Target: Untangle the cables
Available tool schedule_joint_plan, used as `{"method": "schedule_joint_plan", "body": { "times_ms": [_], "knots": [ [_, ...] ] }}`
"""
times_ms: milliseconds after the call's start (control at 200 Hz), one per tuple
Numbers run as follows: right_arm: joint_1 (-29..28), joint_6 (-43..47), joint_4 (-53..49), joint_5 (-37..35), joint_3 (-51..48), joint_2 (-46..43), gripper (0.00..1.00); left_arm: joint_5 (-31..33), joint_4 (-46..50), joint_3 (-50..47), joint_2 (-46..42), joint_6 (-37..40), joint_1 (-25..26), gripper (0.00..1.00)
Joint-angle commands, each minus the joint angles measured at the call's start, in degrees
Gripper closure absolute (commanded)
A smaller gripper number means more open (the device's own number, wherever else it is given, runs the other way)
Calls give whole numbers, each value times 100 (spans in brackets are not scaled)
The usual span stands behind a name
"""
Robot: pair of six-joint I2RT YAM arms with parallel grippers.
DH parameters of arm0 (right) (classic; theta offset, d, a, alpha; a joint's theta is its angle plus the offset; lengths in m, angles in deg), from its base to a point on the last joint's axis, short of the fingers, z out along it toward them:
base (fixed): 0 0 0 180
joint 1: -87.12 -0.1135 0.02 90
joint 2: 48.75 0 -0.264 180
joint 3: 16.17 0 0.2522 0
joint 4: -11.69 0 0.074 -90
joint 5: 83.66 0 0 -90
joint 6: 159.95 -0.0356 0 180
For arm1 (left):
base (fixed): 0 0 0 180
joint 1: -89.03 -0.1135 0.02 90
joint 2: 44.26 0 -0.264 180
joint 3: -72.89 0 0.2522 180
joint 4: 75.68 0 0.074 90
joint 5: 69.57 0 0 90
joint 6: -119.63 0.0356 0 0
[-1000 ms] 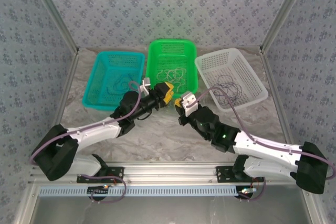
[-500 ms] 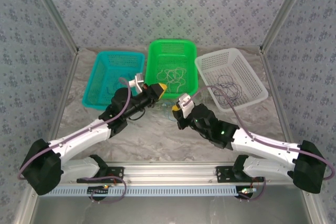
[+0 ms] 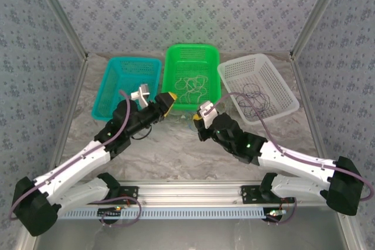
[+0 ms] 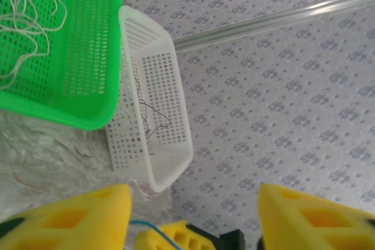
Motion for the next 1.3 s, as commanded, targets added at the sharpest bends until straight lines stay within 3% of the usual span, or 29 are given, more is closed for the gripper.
{"method": "schedule_joint_plan", "body": {
  "times_ms": [0, 320, 560, 795, 1294],
  "knots": [
    [49, 323, 843, -915, -122, 11, 100, -196, -178, 35, -7, -409, -21, 26],
    [124, 812, 2194, -946, 50, 752, 100, -849, -1686, 14, 792, -1405, 56, 19],
    [162, 1320, 2811, -1010, 179, 1175, 100, -993, -2099, 177, 1106, -1725, 183, 18],
    [140, 1350, 2980, -827, 262, 1337, 100, -908, -2392, 119, 1273, -1859, 184, 20],
    [-35, 870, 1999, 69, -145, 303, 100, -889, -2480, 79, 1499, -1793, -135, 30]
  ]
}}
